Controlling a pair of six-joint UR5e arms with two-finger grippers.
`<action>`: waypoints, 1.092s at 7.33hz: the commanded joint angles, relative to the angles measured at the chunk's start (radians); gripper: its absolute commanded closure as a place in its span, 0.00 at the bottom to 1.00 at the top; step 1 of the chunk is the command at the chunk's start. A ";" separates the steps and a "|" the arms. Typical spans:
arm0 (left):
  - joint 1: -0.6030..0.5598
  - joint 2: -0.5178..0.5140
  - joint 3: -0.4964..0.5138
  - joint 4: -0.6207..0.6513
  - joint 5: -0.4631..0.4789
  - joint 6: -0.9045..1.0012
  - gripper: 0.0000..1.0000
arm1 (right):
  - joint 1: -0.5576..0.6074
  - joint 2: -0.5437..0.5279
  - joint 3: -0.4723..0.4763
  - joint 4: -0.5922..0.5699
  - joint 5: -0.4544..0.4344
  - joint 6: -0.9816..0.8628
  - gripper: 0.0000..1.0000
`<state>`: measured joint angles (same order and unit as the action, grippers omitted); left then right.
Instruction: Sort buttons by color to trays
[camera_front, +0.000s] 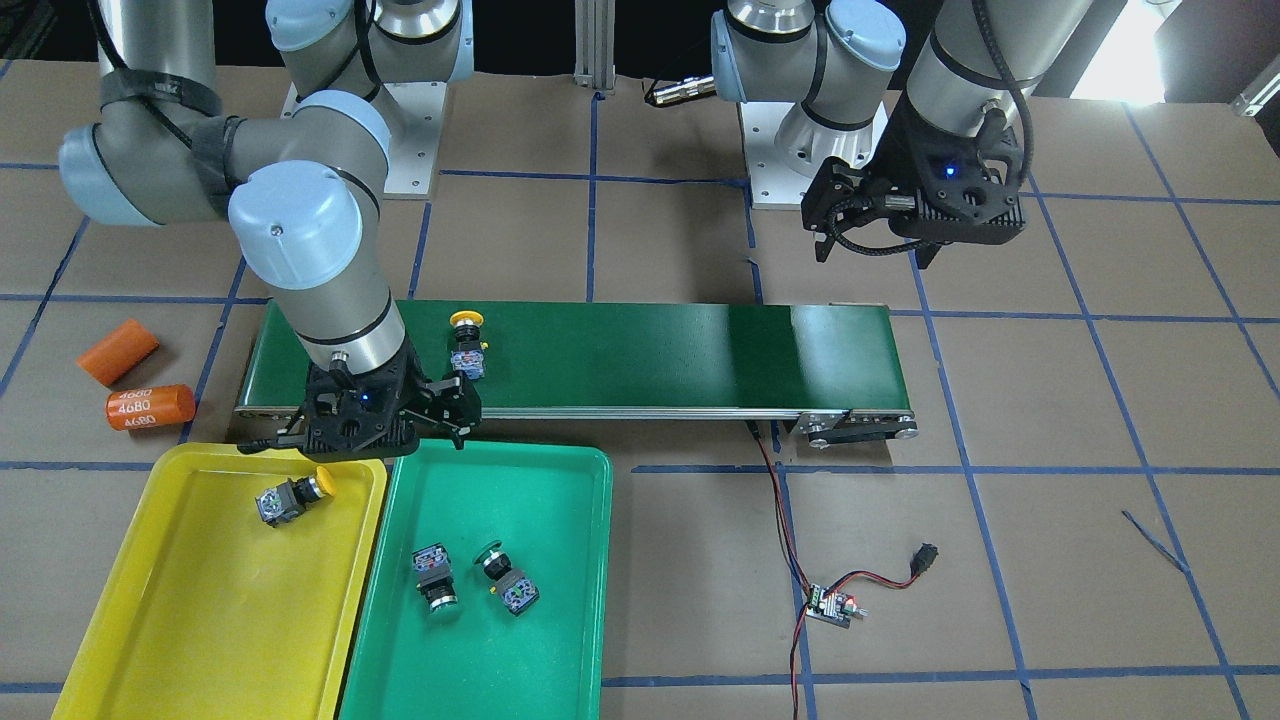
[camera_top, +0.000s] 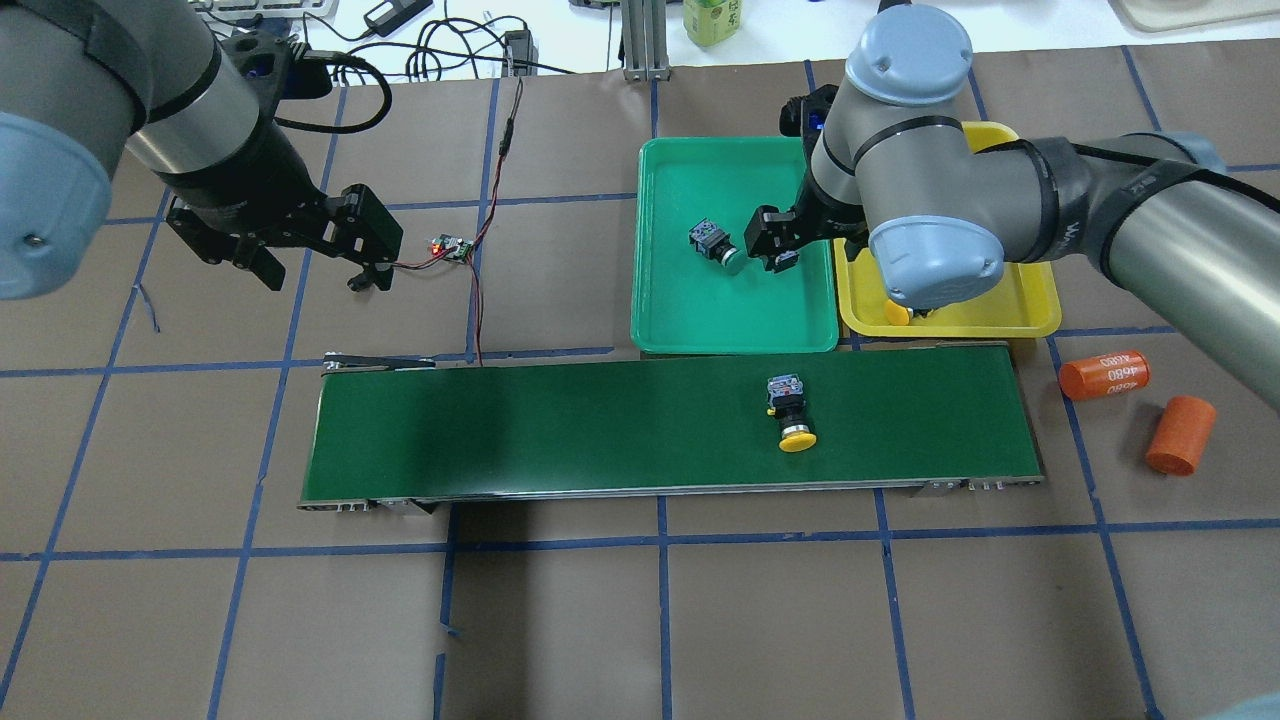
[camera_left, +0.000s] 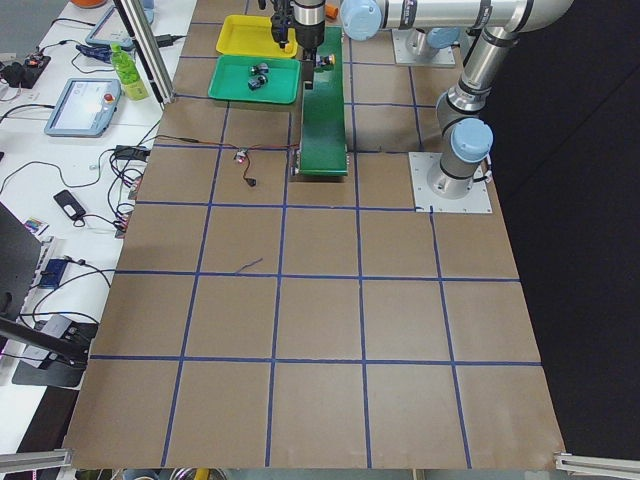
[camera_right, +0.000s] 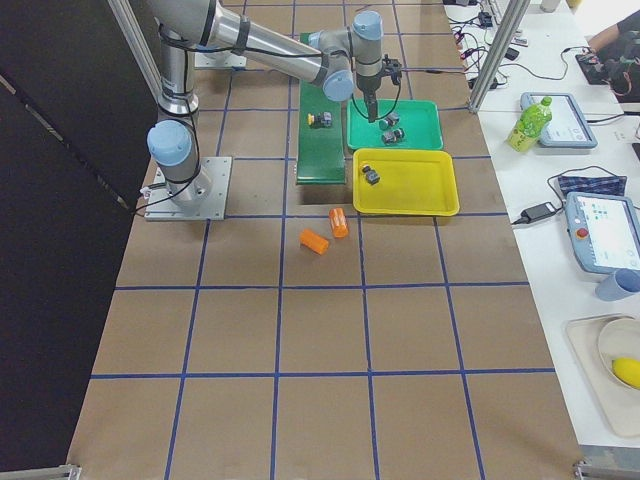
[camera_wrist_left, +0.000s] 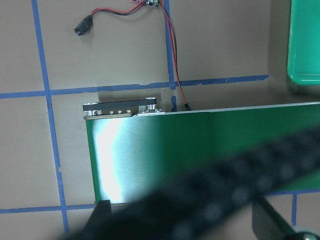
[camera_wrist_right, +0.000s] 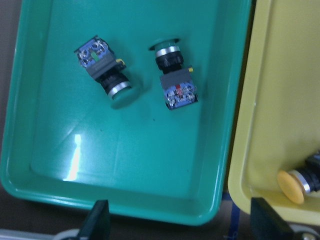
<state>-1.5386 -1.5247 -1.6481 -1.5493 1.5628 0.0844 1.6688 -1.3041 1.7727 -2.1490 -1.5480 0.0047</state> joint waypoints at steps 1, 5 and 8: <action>0.000 0.000 0.002 0.000 -0.001 -0.002 0.00 | 0.000 -0.076 0.043 0.124 -0.056 0.003 0.00; 0.000 0.000 -0.001 0.000 0.000 0.000 0.00 | 0.002 -0.175 0.235 0.106 -0.055 -0.002 0.00; 0.000 0.000 -0.004 0.000 -0.001 0.000 0.00 | -0.003 -0.169 0.277 0.083 -0.052 -0.006 0.00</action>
<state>-1.5386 -1.5248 -1.6514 -1.5493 1.5624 0.0843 1.6695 -1.4736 2.0241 -2.0486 -1.6018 0.0004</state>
